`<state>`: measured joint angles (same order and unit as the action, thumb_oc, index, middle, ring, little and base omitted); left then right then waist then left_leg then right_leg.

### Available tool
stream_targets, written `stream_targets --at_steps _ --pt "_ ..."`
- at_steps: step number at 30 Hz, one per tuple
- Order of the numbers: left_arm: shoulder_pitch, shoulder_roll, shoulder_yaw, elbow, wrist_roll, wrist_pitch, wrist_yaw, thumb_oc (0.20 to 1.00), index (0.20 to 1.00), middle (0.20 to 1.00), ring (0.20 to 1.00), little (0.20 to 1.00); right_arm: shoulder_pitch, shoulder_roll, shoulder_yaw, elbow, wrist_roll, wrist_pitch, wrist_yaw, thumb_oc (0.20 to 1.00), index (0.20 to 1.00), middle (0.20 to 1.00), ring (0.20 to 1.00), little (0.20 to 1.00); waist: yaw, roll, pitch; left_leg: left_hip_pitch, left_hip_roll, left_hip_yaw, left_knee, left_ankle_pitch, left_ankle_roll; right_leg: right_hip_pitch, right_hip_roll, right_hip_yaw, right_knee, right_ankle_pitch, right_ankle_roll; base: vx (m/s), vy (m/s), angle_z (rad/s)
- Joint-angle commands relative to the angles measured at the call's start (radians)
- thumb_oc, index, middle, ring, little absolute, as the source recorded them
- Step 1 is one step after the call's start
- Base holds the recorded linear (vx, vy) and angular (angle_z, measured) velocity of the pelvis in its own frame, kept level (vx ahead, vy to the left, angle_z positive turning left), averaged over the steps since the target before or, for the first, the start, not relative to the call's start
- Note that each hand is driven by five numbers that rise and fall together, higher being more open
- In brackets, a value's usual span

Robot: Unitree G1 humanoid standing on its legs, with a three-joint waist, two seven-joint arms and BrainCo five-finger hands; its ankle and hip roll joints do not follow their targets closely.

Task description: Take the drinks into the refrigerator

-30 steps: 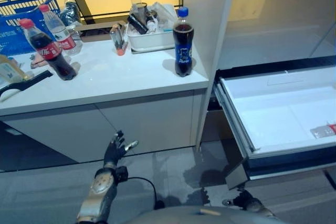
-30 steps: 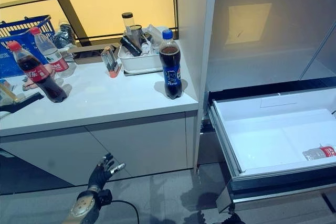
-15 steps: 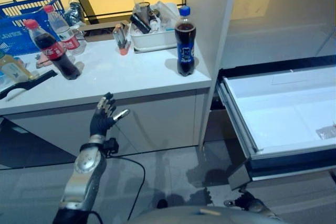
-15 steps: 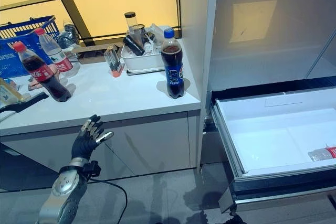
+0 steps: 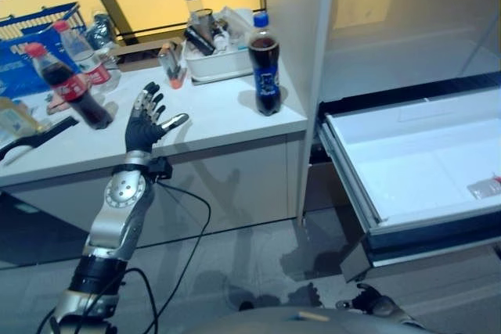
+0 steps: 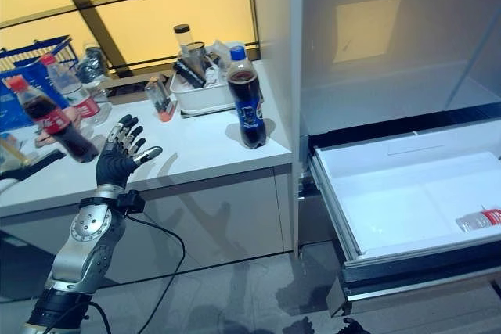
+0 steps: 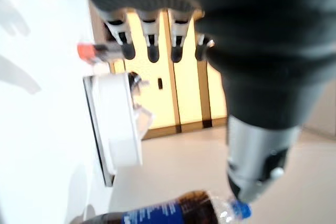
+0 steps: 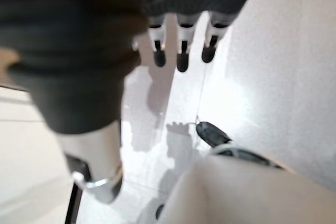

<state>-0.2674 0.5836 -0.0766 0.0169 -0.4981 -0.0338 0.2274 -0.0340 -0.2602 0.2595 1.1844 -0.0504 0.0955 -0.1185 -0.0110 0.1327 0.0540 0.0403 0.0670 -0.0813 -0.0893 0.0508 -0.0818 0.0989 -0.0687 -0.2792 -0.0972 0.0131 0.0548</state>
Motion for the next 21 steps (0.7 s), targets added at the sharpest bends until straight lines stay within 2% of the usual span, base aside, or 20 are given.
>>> stream_targets --at_steps 1,8,15,21 --pt "-0.150 0.059 0.009 0.053 -0.039 -0.062 0.027 1.000 1.000 1.000 1.000 1.000 -0.025 0.041 0.043 0.012 -0.010 0.002 0.000 1.000 1.000 1.000 1.000 1.000 -0.013 -0.053 0.017 0.022 -0.038 0.055 0.002 -0.091 0.035 -0.001 -0.046 0.044 0.010 -0.045 0.068 0.01 -0.009 -0.06" --pt "-0.377 0.135 -0.113 0.280 -0.026 -0.026 0.036 1.000 1.000 1.000 1.000 1.000 -0.010 0.038 0.068 -0.008 -0.002 -0.004 -0.005 1.000 1.000 1.000 1.000 1.000 -0.046 -0.047 0.019 0.016 -0.034 0.072 0.002 -0.088 0.032 -0.017 -0.041 0.061 0.010 -0.035 0.072 0.00 -0.012 -0.09" --pt "-0.515 0.114 -0.211 0.477 -0.019 -0.001 0.030 1.000 1.000 1.000 1.000 1.000 -0.001 0.029 0.074 -0.023 0.012 -0.011 -0.015 1.000 1.000 1.000 1.000 1.000 -0.077 -0.044 0.031 0.008 -0.028 0.099 0.002 -0.083 0.030 -0.043 -0.038 0.083 0.010 -0.024 0.076 0.00 -0.005 -0.11" --pt "-0.532 0.068 -0.231 0.549 -0.020 0.012 0.027 1.000 1.000 1.000 1.000 1.000 0.006 0.028 0.069 -0.023 0.024 -0.017 -0.021 1.000 1.000 1.000 1.000 1.000 -0.096 -0.045 0.041 0.004 -0.029 0.113 0.002 -0.082 0.029 -0.053 -0.034 0.095 0.010 -0.022 0.075 0.00 -0.001 -0.11"
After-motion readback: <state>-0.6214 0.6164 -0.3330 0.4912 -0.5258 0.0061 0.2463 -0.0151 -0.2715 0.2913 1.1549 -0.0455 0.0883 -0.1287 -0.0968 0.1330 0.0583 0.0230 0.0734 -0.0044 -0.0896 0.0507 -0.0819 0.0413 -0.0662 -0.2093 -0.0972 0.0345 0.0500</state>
